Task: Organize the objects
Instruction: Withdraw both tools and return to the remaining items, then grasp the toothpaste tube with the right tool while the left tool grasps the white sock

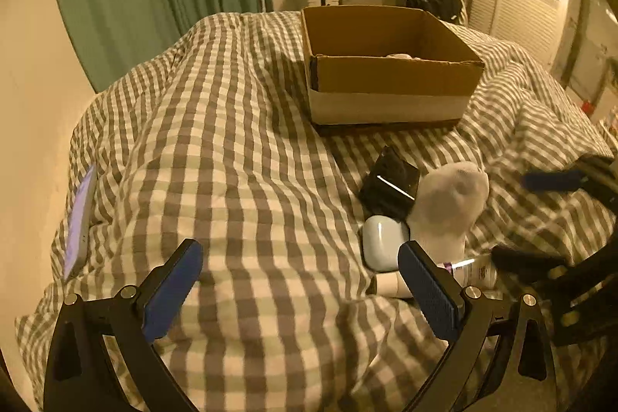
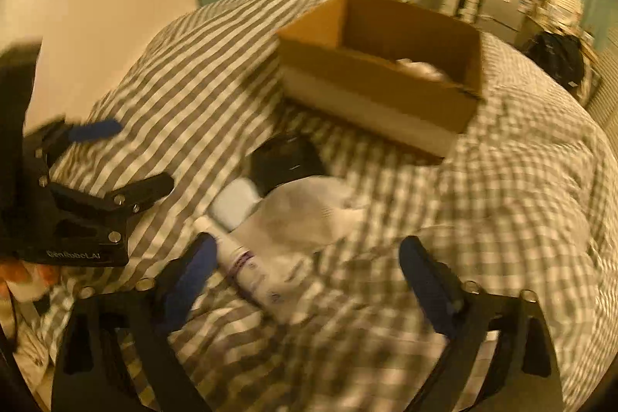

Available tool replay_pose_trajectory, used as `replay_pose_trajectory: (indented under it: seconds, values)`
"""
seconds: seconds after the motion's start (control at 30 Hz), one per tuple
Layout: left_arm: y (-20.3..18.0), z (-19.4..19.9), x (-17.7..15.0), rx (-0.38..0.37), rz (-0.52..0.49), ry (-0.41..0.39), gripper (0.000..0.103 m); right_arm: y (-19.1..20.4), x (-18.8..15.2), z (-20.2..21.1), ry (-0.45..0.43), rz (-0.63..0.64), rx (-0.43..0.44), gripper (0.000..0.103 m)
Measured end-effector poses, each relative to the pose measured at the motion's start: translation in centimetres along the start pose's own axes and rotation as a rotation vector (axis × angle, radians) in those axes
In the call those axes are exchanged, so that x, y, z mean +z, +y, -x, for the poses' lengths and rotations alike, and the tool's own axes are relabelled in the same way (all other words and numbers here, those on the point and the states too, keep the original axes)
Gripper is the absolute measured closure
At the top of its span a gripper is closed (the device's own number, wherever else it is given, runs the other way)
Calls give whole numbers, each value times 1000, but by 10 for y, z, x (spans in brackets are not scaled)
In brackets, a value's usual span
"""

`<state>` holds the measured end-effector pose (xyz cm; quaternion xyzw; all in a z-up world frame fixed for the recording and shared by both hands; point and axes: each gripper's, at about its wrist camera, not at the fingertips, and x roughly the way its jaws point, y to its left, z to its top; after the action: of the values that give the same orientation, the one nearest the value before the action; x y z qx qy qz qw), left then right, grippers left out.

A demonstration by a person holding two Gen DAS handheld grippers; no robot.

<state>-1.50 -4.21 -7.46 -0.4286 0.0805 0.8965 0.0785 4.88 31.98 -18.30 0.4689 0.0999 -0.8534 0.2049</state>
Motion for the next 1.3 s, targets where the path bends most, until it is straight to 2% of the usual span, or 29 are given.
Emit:
replay_pose_trajectory:
  seconds: [0.03, 0.23, 0.4, 0.43, 0.47, 0.57, 0.6, 0.63, 0.8, 0.93, 1.07, 1.3]
  values:
    - [2, 0, 0, -3, 0, 0, 0, 5, 0, -4, 16, 18, 13, 28]
    - [18, 2, 0, 27, 17, -3, 0, 34, -4, -36, 106, 119, 68, 40]
    - [28, 1, 1, 30, 40, -1, 0, 40, -10, -67, 177, 142, 65, 43]
    - [27, 1, 1, 31, 39, -1, 0, 39, -12, -69, 186, 136, 65, 50]
    - [28, 1, 1, 31, 38, -1, 0, 36, -13, -71, 193, 128, 59, 52]
    - [27, 0, 2, 34, 35, 3, 0, 32, -16, -62, 177, 117, 64, 67]
    - [26, 0, 3, 34, 34, 4, 0, 31, -17, -55, 161, 121, 50, 77]
    - [25, 0, 3, 34, 33, 5, 0, 29, -18, -48, 148, 122, 44, 82]
    - [7, -5, 11, 25, 17, 7, 0, 4, -25, -8, 85, 68, 2, 85]
    - [-22, -10, 19, -16, -23, 2, 0, -22, -23, 19, 41, 9, -58, 85]
    - [-62, -24, 24, -71, -94, 8, 0, -41, -10, 25, 18, -31, -98, 85]
    - [-110, -57, 29, -180, -177, 52, 0, -59, -11, 27, 8, -72, -99, 85]
